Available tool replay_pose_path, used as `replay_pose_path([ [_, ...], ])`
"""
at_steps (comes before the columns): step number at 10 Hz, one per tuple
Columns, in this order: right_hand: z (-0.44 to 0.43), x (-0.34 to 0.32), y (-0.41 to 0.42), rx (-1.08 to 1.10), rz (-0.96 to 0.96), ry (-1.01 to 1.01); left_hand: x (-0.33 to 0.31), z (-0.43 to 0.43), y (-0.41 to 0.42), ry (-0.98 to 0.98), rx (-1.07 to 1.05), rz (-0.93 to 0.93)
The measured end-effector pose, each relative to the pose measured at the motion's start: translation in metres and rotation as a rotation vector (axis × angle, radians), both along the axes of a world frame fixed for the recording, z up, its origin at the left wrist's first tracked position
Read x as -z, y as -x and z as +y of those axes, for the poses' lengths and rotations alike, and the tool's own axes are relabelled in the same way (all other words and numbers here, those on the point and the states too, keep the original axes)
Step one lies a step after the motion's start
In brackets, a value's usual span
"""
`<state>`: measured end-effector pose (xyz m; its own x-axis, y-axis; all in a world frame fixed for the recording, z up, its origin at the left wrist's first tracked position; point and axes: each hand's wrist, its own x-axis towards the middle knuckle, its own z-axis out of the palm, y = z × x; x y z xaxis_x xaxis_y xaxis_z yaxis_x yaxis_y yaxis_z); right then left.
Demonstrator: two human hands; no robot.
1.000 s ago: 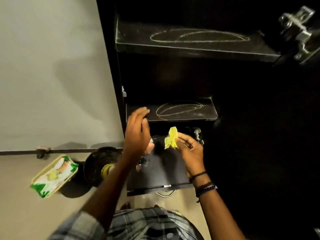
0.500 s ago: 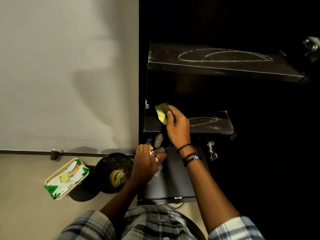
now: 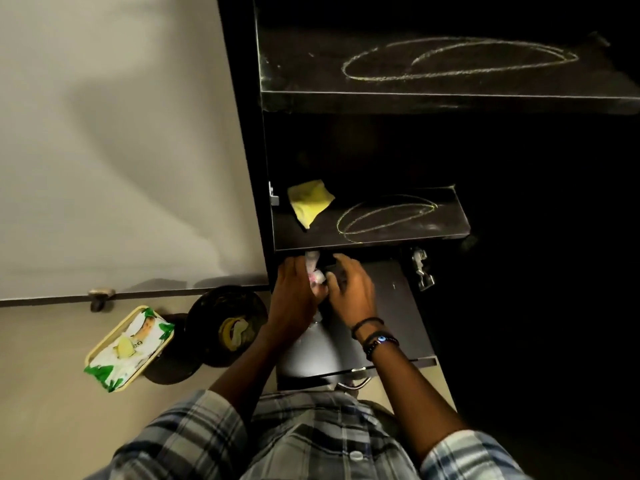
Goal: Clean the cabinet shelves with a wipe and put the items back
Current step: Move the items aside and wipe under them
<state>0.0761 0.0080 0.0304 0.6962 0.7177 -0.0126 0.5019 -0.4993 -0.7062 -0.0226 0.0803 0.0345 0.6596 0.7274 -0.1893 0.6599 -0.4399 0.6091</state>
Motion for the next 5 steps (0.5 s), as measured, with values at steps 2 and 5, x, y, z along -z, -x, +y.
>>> replay_pose_path([
  [2,0.042,0.0,-0.026,-0.24,-0.037,0.316,-0.014,0.019,-0.031,0.06,0.01,0.09],
  [5,0.059,0.005,-0.048,-0.477,-0.121,0.499,0.005,0.036,-0.046,0.321,-0.186,0.305],
])
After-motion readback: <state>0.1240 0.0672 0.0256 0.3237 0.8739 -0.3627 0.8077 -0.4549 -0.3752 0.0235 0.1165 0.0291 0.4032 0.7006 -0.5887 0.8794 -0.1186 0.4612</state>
